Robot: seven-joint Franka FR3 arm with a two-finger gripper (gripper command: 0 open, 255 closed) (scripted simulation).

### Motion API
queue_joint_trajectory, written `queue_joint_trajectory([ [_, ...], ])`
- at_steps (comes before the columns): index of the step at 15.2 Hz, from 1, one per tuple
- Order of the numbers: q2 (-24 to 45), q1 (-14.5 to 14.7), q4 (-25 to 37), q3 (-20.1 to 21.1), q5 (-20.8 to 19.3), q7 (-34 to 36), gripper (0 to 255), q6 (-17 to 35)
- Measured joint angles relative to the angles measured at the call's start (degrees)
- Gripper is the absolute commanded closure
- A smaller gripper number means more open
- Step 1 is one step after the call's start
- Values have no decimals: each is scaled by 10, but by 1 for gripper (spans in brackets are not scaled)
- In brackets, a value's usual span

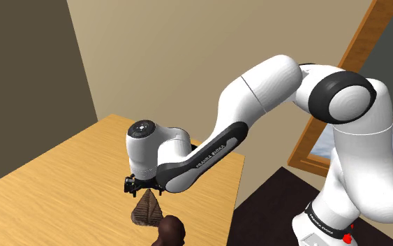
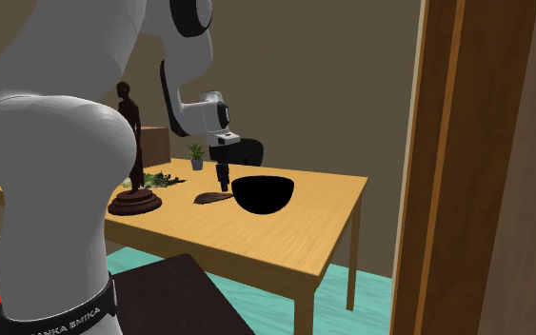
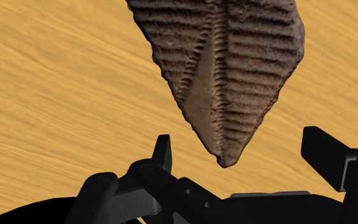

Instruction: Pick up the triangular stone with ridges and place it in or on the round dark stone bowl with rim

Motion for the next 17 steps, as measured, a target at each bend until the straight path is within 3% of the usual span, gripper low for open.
queue_joint_trajectory([
  [12, 37, 8, 6, -13, -14, 21, 0, 30],
  [13, 37, 8, 6, -13, -14, 21, 255, 30],
  [17, 37, 8, 6, -13, -14, 21, 255, 30],
])
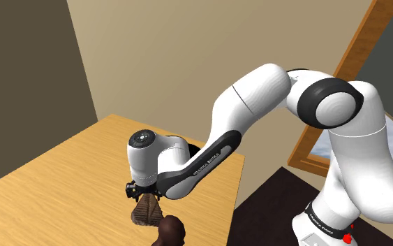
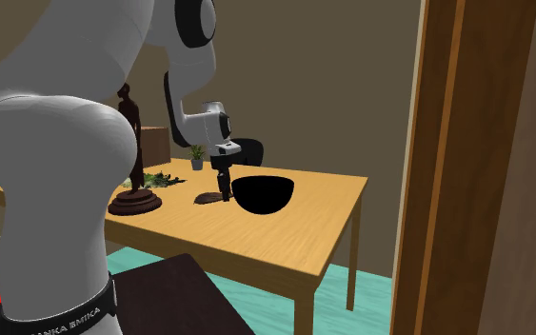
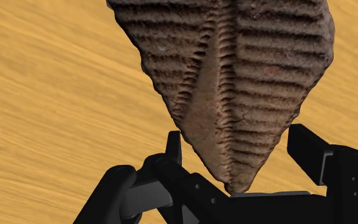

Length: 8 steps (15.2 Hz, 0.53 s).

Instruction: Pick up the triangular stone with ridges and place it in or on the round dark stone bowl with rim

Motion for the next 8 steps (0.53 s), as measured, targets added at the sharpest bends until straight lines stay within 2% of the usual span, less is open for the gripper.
queue_joint_trajectory([
  [8, -7, -2, -1, 2, 3, -3, 255, -6],
])
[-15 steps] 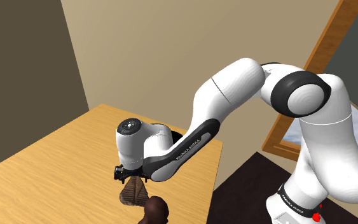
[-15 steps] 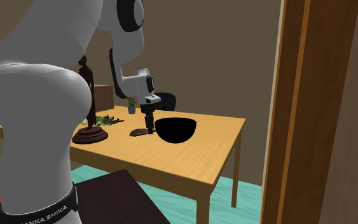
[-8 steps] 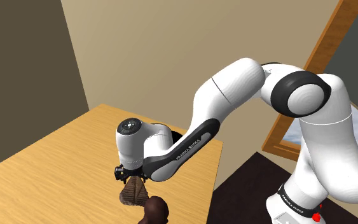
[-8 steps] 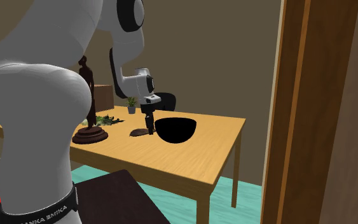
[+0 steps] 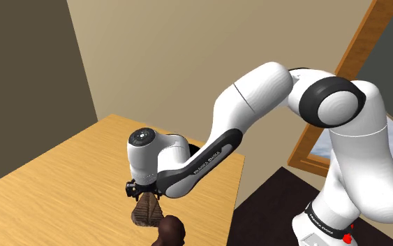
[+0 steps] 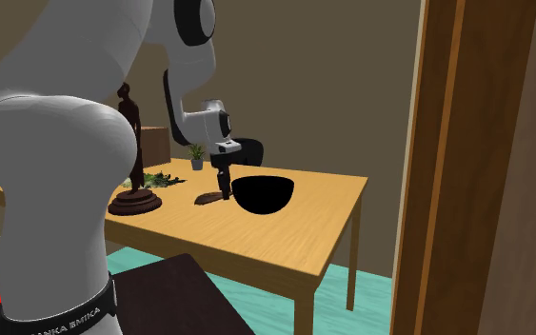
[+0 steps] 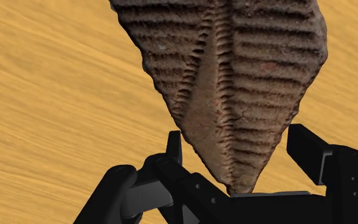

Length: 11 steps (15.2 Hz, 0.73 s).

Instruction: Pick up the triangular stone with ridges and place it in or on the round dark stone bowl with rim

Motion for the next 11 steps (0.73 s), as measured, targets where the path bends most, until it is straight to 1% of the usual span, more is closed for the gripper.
queue_joint_trajectory([
  [11, -52, -10, 9, 16, 24, -22, 255, -59],
])
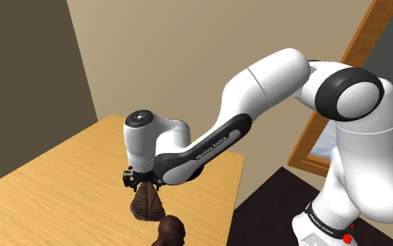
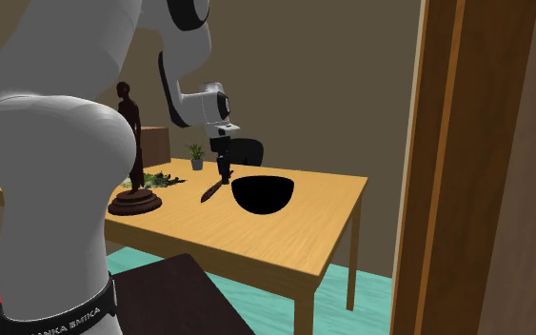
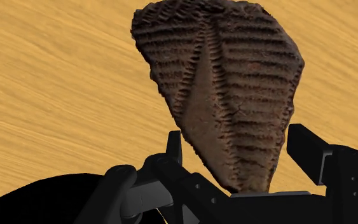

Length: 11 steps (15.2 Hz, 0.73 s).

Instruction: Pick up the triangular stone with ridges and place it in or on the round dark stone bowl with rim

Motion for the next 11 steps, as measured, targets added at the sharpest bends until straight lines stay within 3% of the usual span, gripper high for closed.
queue_joint_trajectory([
  [11, -48, -7, 16, 12, 23, -20, 255, -61],
])
